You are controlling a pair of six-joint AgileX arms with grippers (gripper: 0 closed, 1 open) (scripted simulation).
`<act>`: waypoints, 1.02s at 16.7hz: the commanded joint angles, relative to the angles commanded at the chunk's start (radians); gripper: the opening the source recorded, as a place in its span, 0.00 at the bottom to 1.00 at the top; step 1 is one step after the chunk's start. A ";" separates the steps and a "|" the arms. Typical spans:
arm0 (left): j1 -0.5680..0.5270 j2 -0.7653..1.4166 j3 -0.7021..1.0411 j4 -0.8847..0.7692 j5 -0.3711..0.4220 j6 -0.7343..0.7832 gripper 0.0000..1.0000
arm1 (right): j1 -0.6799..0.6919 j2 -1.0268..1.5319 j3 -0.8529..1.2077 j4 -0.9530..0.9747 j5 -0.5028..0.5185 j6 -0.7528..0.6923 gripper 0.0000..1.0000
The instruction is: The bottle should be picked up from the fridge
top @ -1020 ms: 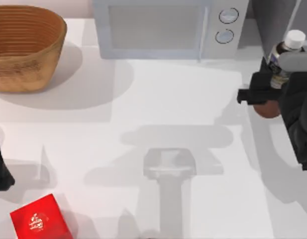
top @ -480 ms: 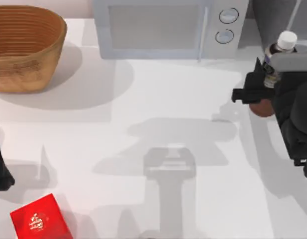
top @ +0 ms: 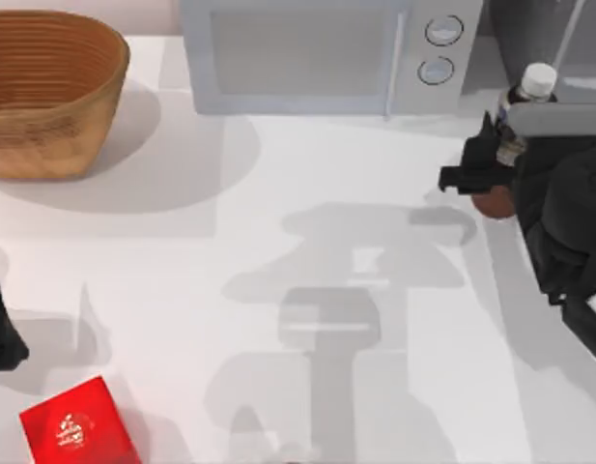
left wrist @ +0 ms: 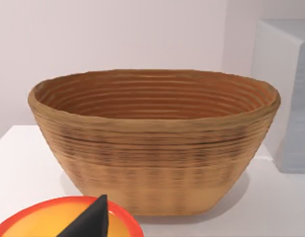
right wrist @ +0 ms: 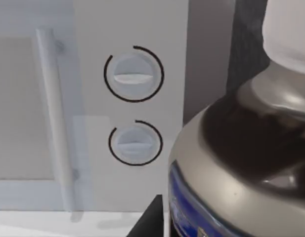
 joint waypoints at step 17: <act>0.000 0.000 0.000 0.000 0.000 0.000 1.00 | 0.000 0.000 0.000 0.000 0.000 0.000 1.00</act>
